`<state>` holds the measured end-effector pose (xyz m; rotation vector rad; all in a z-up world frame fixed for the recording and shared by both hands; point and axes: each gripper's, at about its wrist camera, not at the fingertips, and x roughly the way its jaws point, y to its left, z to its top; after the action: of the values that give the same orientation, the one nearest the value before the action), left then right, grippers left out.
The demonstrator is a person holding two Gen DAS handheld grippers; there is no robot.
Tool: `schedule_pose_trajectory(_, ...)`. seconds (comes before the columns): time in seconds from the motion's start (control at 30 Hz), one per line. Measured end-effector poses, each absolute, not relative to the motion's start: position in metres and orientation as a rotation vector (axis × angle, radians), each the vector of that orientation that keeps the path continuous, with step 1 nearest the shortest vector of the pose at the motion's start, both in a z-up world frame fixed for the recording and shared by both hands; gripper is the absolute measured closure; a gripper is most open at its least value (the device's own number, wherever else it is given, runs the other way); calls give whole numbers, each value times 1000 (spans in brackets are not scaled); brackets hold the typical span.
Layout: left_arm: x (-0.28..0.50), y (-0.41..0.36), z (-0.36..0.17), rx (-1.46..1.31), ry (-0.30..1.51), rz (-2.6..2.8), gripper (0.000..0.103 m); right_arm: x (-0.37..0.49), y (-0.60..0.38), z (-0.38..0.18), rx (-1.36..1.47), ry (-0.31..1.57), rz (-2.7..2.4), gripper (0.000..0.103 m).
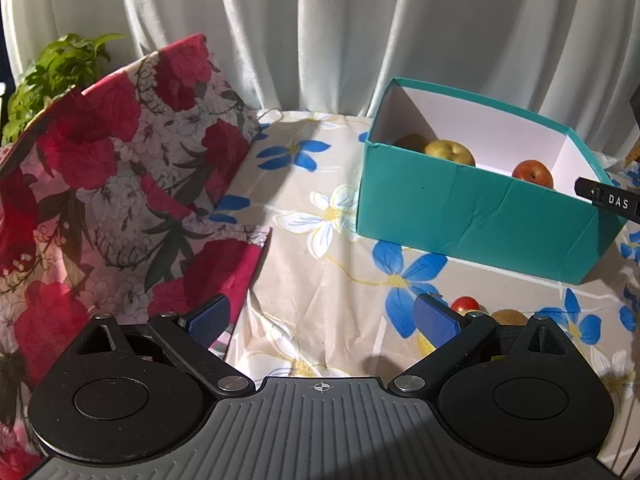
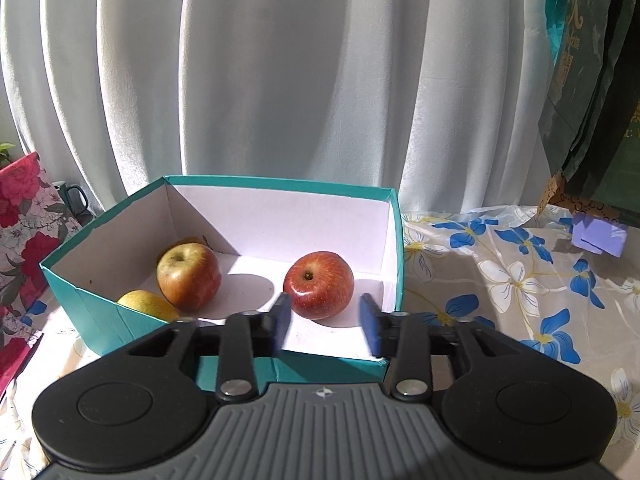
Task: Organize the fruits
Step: 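Move both tools back toward the yellow pear and brown kiwi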
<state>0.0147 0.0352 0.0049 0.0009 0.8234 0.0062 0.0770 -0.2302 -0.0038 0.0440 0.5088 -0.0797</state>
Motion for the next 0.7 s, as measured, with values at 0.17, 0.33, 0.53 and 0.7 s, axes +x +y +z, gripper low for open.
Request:
schedule_pose_trajectory(0.17, 6, 23, -1, 34, 825, -76, 2, 55, -230, 10, 59, 454, -88, 38)
schedule_pose_trajectory(0.33, 1, 7, -11, 70, 843, -150, 2, 1, -225, 27, 68, 392, -38, 11)
schedule_pose_trajectory(0.53, 0, -4, -20, 30, 859, -238, 2, -46, -215, 18, 58, 462, -11, 8)
schedule_pose_trajectory(0.7, 1, -18, -30, 69, 853, -309, 2, -64, -215, 10, 59, 502, -50, 8)
